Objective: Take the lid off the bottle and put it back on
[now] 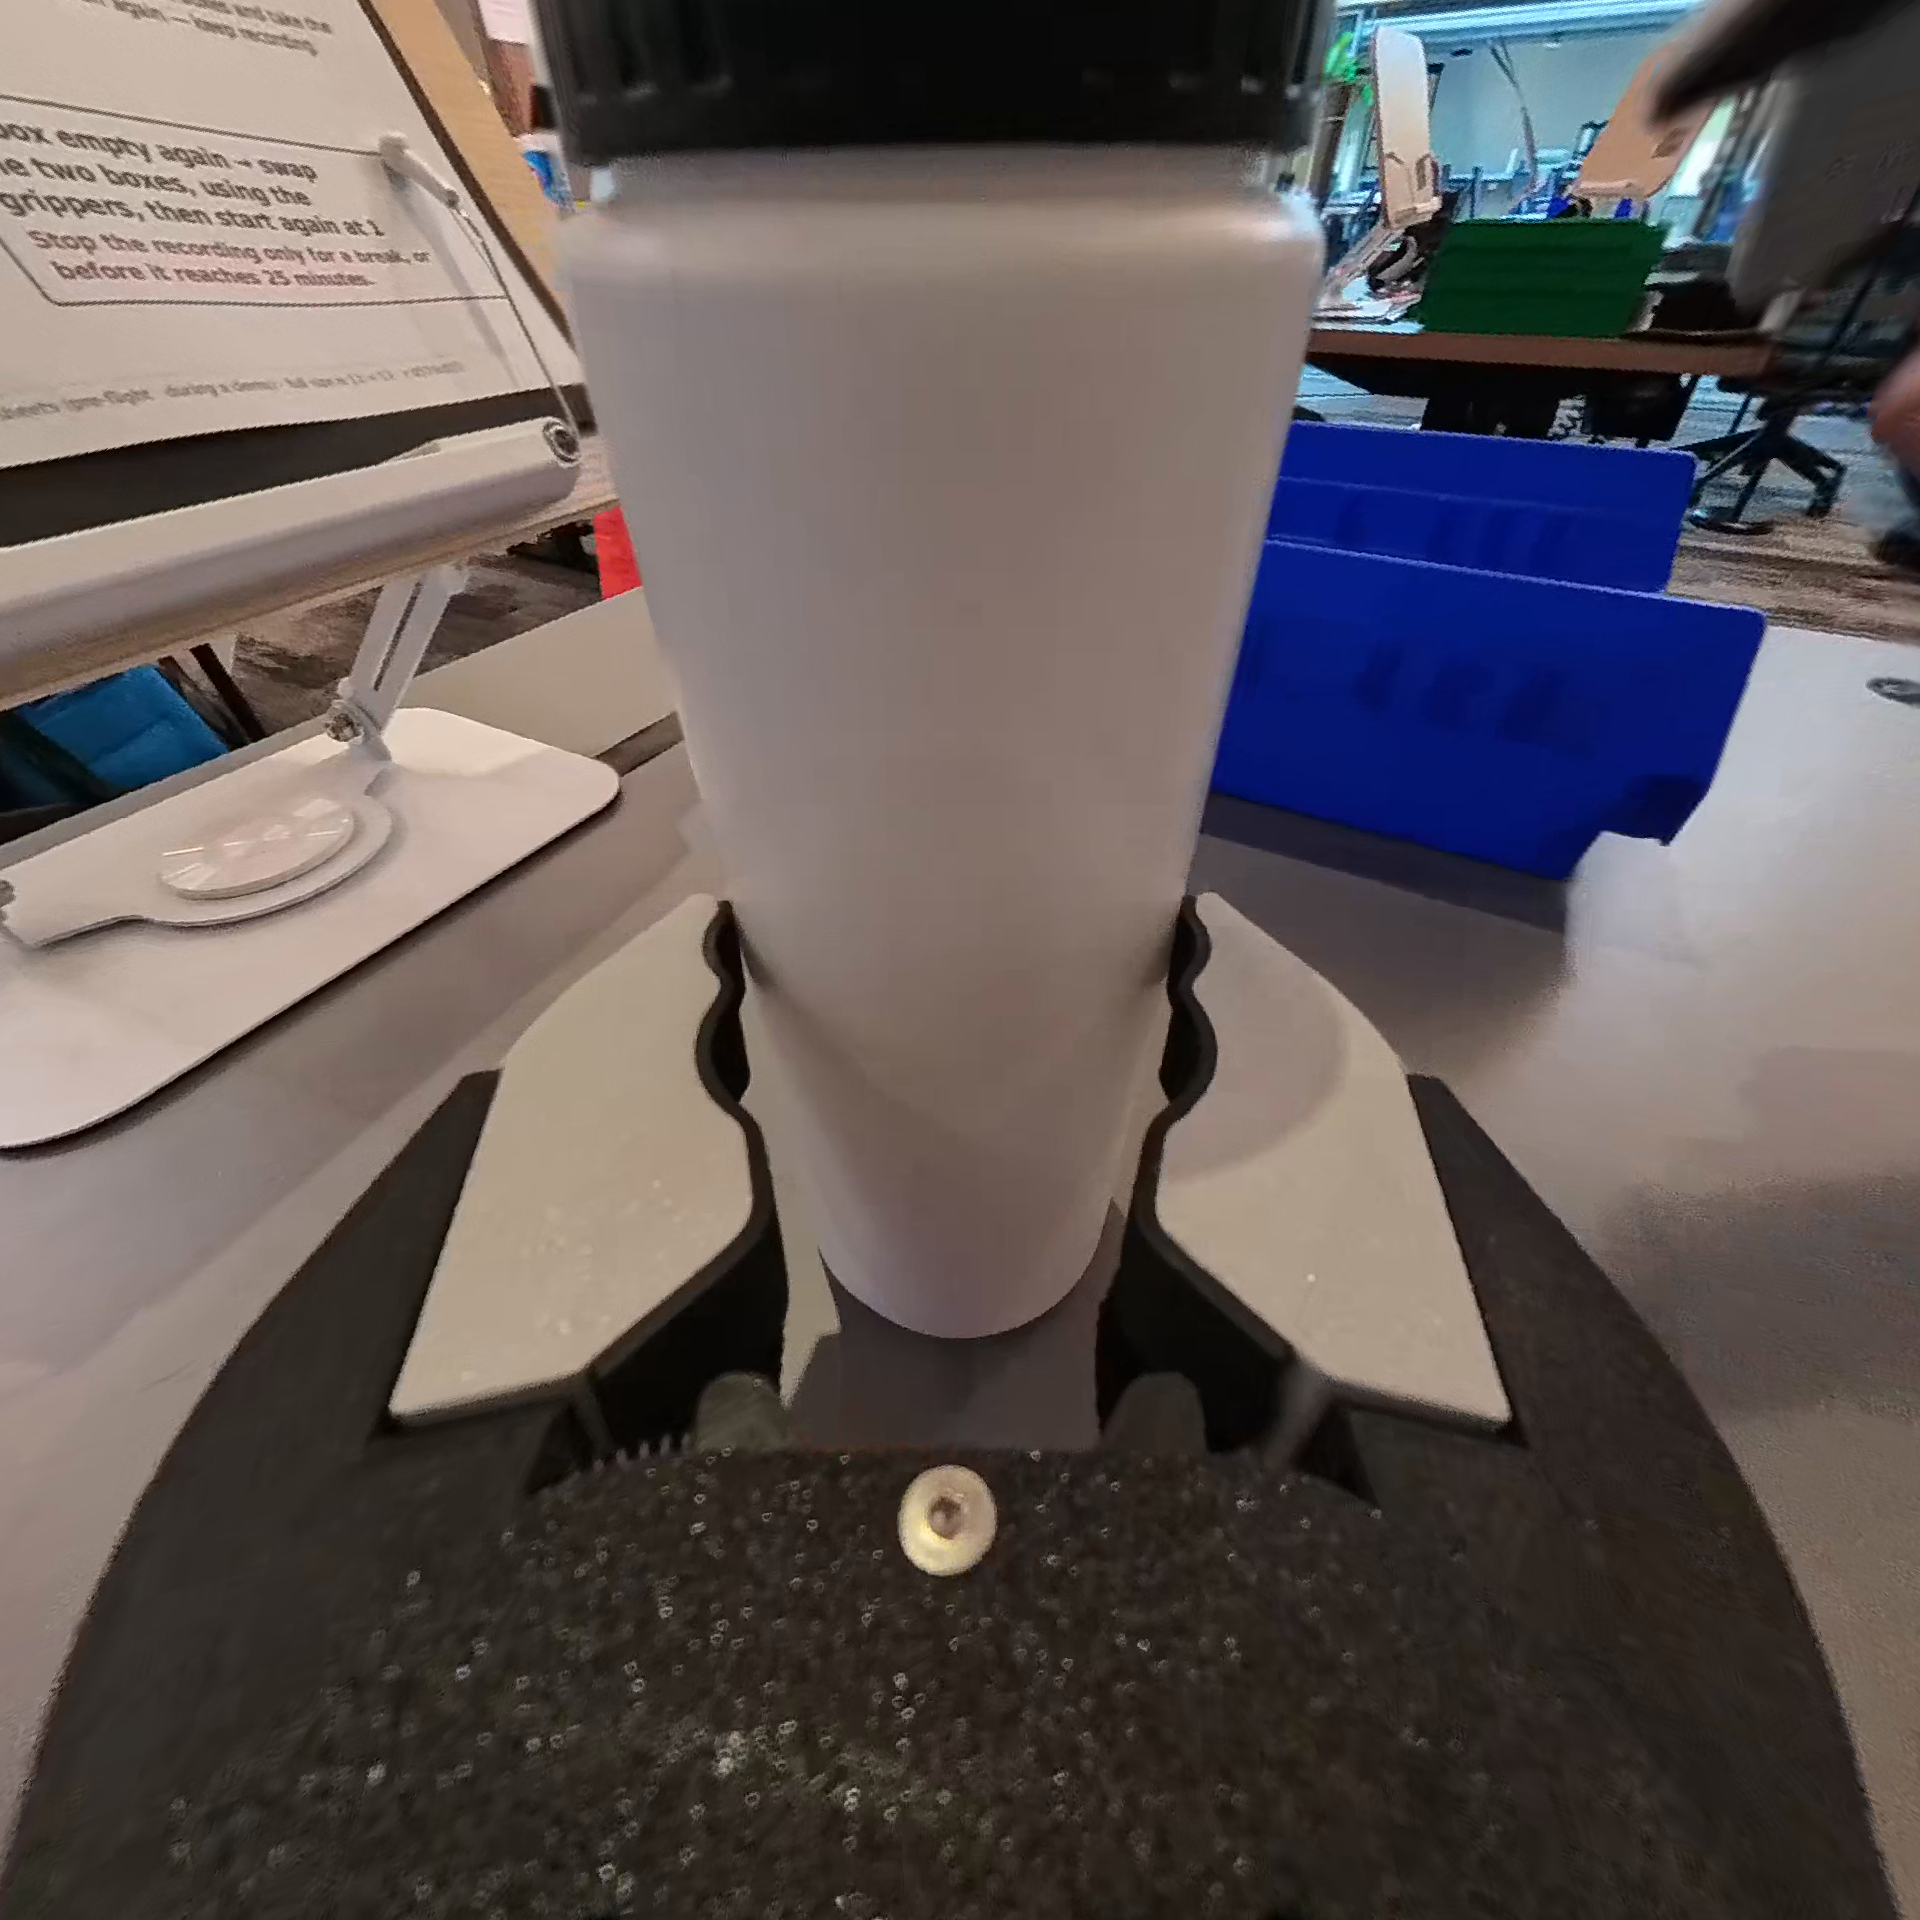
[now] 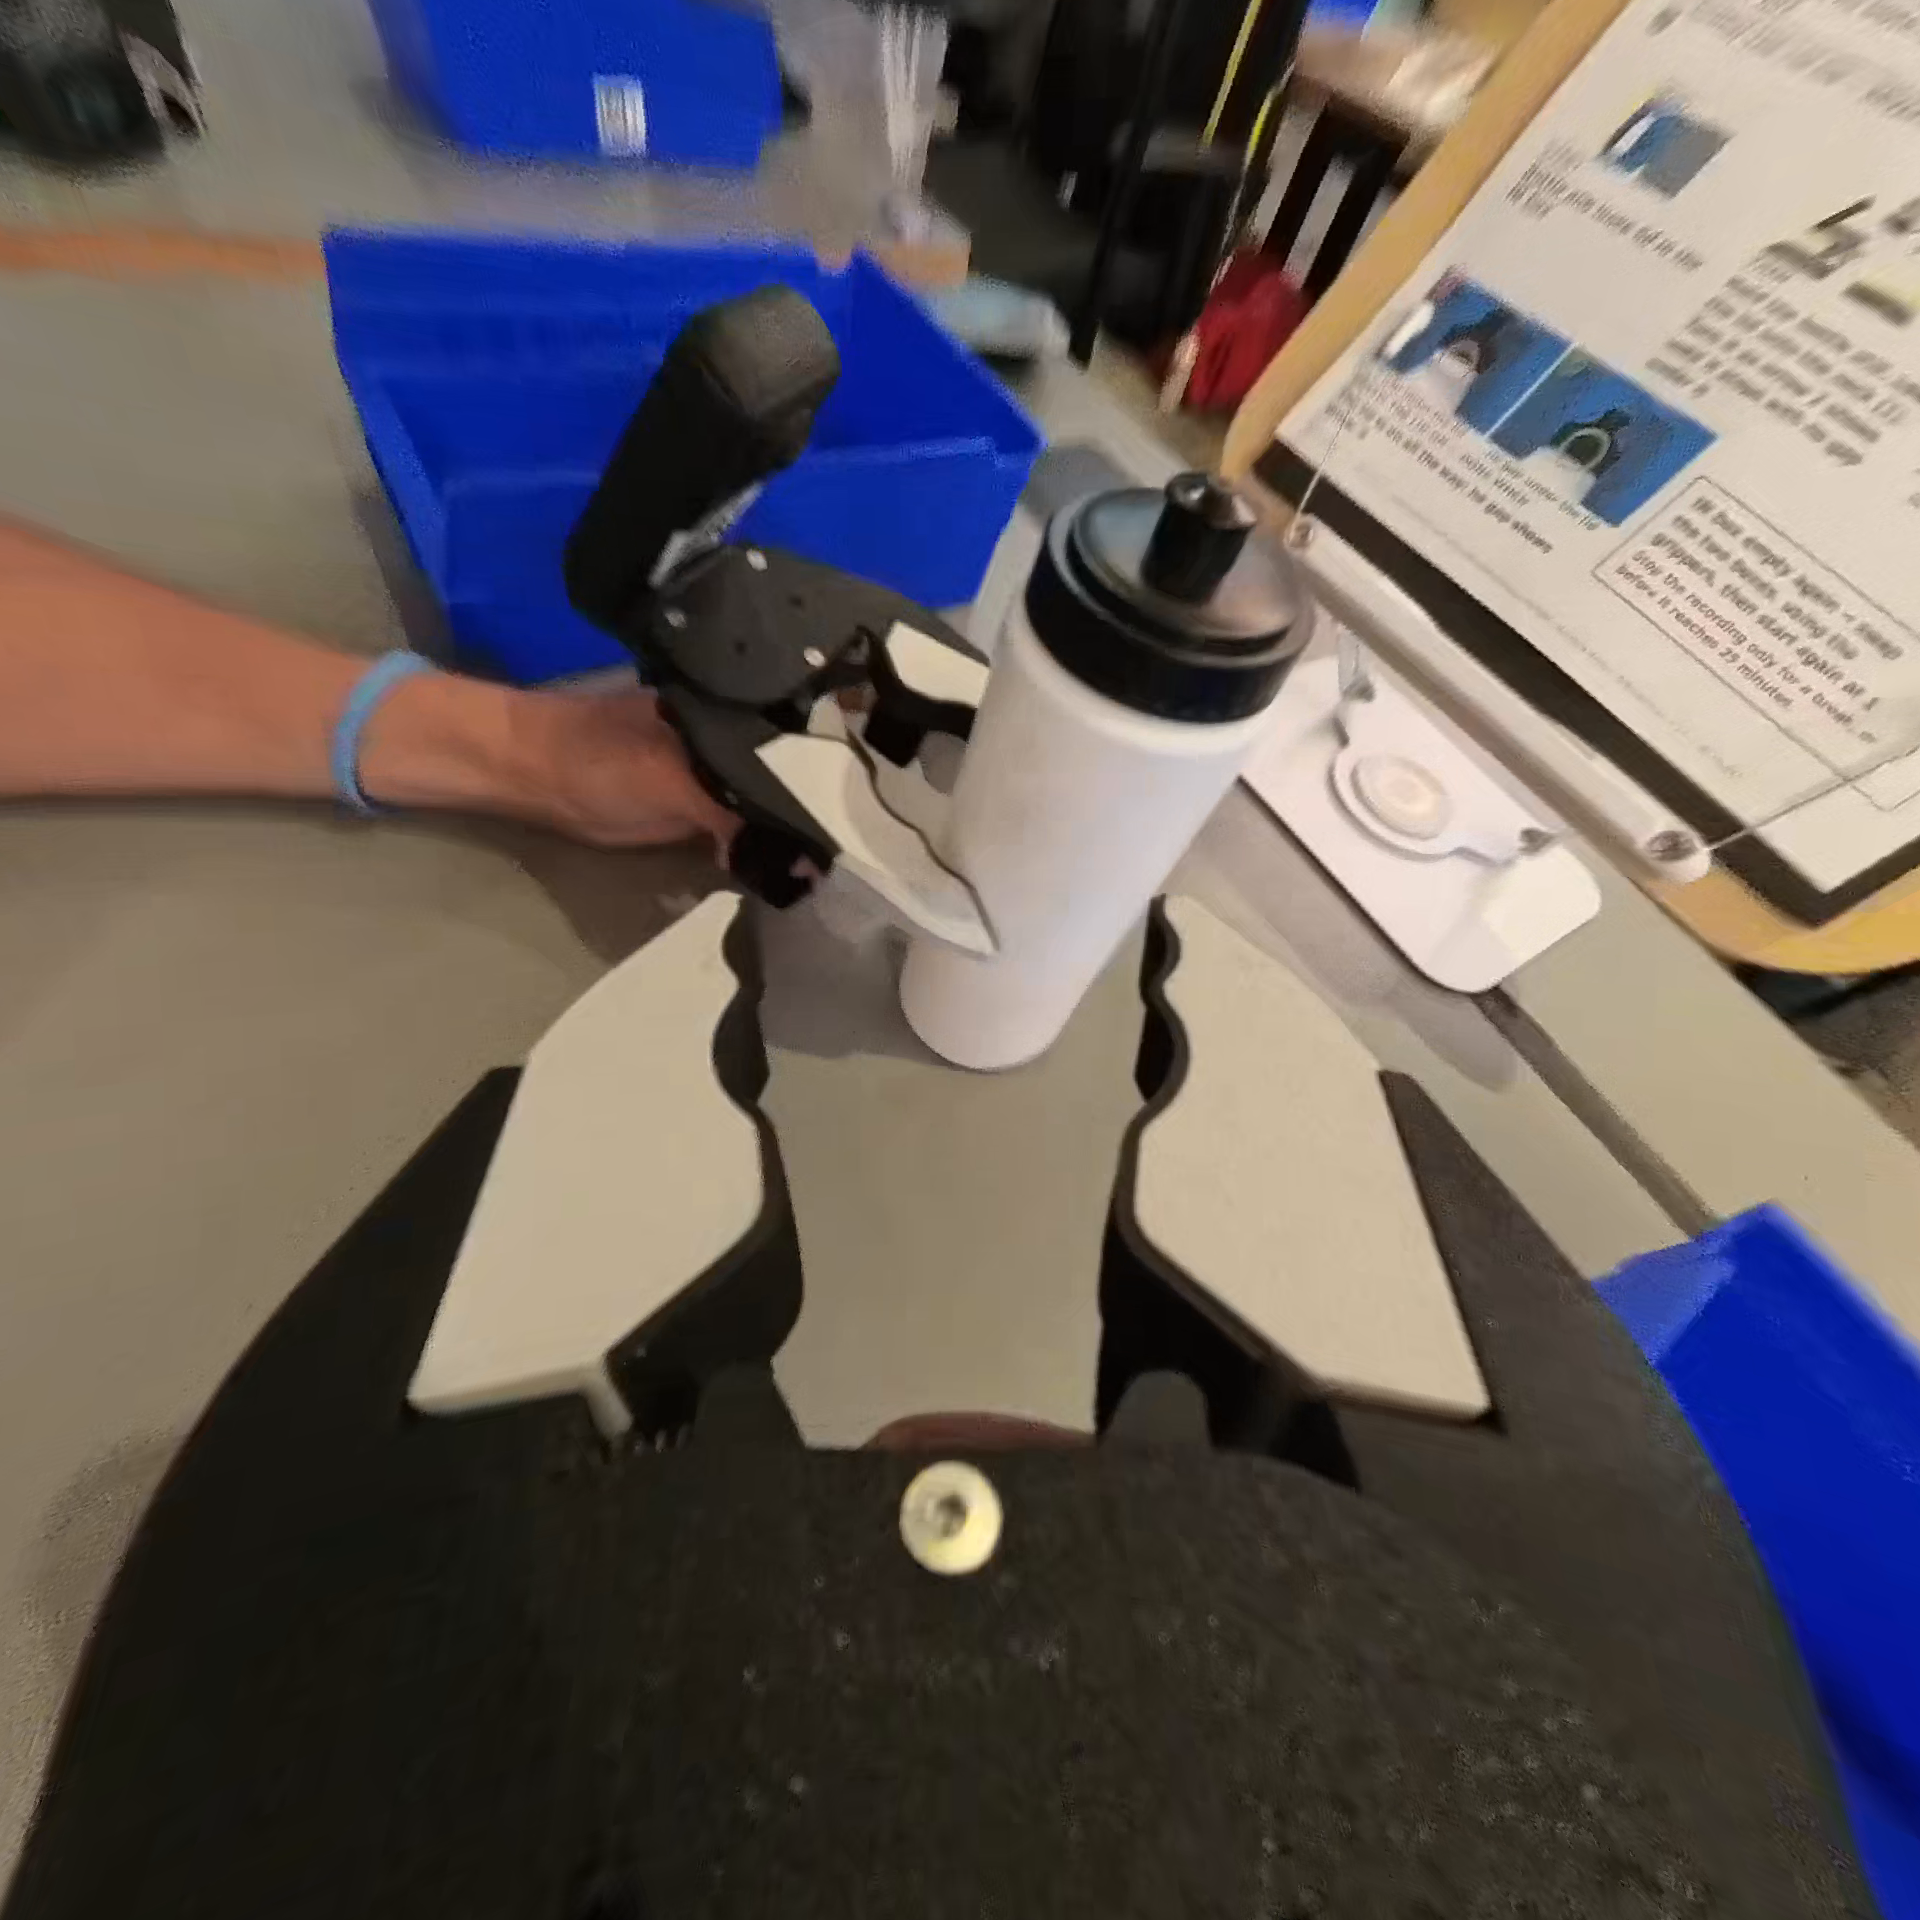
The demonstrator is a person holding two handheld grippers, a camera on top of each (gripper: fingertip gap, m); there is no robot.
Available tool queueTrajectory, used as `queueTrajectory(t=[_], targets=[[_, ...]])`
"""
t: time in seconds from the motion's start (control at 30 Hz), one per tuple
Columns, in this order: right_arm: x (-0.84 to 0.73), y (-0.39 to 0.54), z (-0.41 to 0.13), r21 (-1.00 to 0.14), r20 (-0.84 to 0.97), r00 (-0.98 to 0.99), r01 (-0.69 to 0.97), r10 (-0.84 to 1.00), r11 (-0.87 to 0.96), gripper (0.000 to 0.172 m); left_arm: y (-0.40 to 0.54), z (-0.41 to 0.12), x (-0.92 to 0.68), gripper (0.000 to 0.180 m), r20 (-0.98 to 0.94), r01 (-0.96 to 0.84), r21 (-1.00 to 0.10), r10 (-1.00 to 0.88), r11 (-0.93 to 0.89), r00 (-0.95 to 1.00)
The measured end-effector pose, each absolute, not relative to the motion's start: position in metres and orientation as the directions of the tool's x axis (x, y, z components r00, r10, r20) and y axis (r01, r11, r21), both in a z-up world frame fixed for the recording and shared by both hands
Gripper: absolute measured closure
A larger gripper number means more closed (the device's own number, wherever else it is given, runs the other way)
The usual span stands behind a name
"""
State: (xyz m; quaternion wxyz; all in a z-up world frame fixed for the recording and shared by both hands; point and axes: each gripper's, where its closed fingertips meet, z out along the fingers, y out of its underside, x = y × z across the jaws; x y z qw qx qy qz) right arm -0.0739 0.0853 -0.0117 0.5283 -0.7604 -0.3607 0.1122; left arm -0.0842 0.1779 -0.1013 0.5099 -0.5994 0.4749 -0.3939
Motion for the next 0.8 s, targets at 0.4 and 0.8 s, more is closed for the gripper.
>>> queueTrajectory(t=[0.4,0.8], targets=[[-0.082,0.168,0.006,-0.346,0.028,0.762,0.614,0.647,-0.709,0.09,0.174,-0.102,-0.086,0.102,-0.017,-0.193,-0.981,-0.963,-0.036,0.267],[-0.097,0.178,-0.009,-0.156,0.023,0.829,0.554,0.558,-0.818,0.101,0.174,-0.102,-0.085,0.102,-0.015,-0.196,-0.98,-0.959,-0.043,0.283]])
